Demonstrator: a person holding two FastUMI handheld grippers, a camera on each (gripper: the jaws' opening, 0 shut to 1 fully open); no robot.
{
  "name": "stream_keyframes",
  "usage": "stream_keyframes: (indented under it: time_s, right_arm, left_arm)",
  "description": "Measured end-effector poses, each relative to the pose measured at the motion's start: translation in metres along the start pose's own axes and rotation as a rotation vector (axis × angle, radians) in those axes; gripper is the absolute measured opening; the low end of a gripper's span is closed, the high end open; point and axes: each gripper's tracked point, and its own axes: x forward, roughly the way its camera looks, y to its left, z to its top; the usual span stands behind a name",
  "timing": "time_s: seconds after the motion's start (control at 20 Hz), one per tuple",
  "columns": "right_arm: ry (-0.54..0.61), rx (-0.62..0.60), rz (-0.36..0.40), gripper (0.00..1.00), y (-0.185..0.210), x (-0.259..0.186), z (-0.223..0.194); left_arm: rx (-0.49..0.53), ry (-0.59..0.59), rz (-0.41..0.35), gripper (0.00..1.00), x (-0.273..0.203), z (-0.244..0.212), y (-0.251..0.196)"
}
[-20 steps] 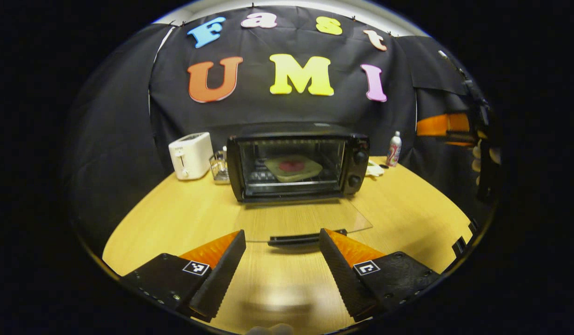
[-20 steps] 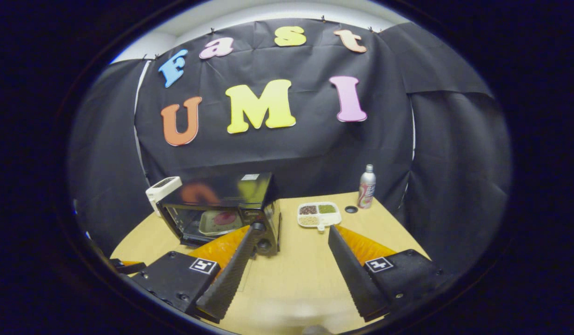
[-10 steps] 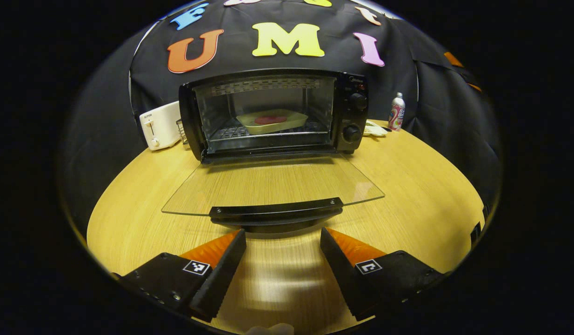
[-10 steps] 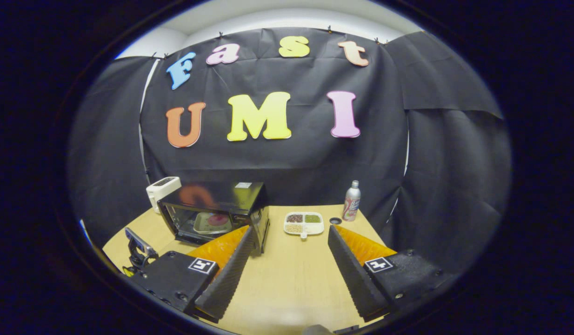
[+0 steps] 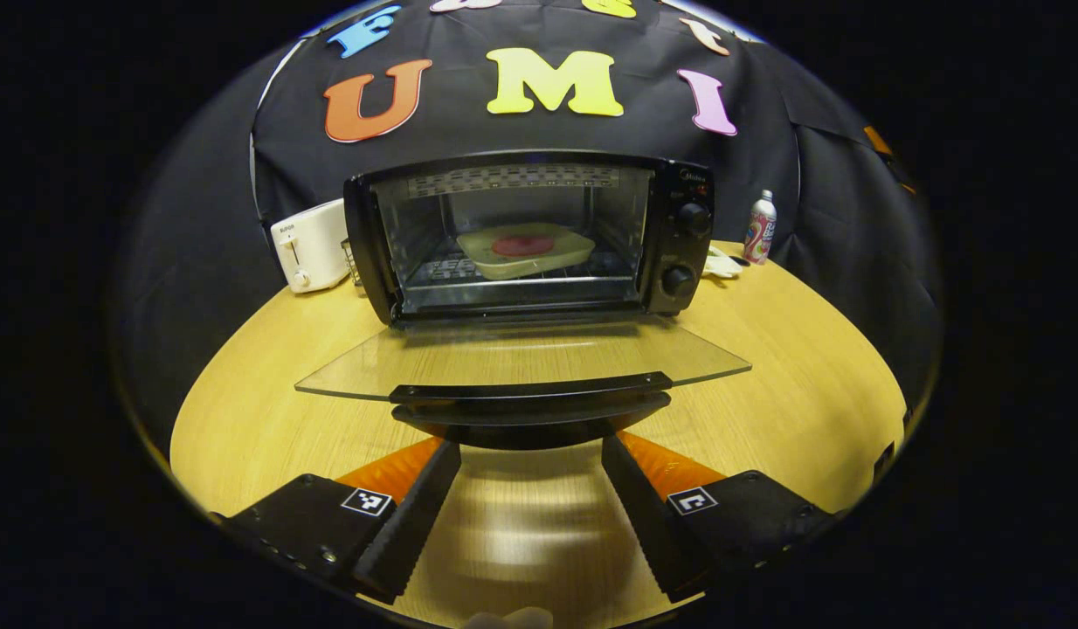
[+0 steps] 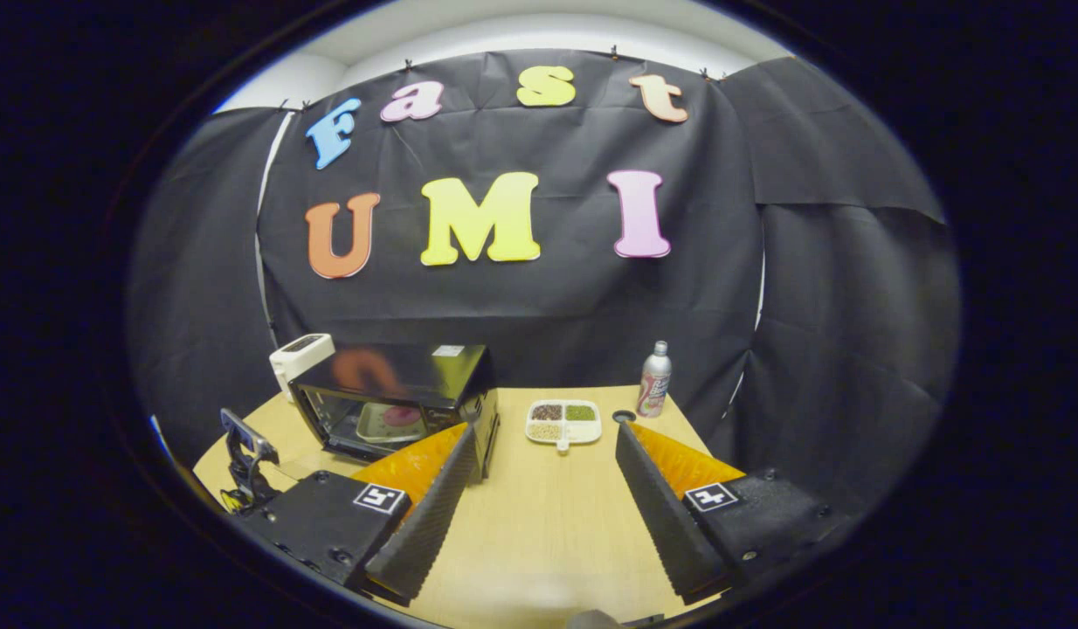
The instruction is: Open the electric oven with the left hand, put the food in, and close the electric oven.
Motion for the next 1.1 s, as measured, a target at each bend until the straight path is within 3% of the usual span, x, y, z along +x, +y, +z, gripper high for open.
stream_keyframes:
  time_s: [0.35,0.4,0.45,0.55,0.6,0.85,1.1]
  right_arm:
    - [-0.012,-0.001,0.004,1.00,0.008,-0.001,0.017]
    - [-0.019,0.000,0.005,0.96,0.009,-0.001,0.020]
    - [-0.022,0.001,0.004,1.00,0.010,-0.001,0.023]
    - [-0.028,0.004,0.002,0.96,0.010,-0.001,0.028]
    - [-0.031,0.008,0.002,1.00,0.011,-0.001,0.030]
    - [-0.048,-0.001,0.006,0.96,0.014,-0.005,0.041]
    - [-0.064,-0.003,0.021,1.00,0.020,-0.017,0.056]
  left_arm:
    - [0.012,-0.109,-0.005,0.98,-0.005,0.073,0.007]
    - [0.018,-0.132,-0.001,0.98,-0.002,0.088,0.008]
    - [0.025,-0.149,-0.001,0.98,0.001,0.100,0.010]
    - [0.037,-0.189,-0.004,0.98,0.002,0.120,0.009]
    - [0.041,-0.195,-0.006,0.98,0.003,0.124,0.008]
    - [0.052,-0.209,-0.010,0.98,-0.009,0.125,0.004]
    - [0.027,-0.265,0.000,0.98,-0.048,0.152,0.009]
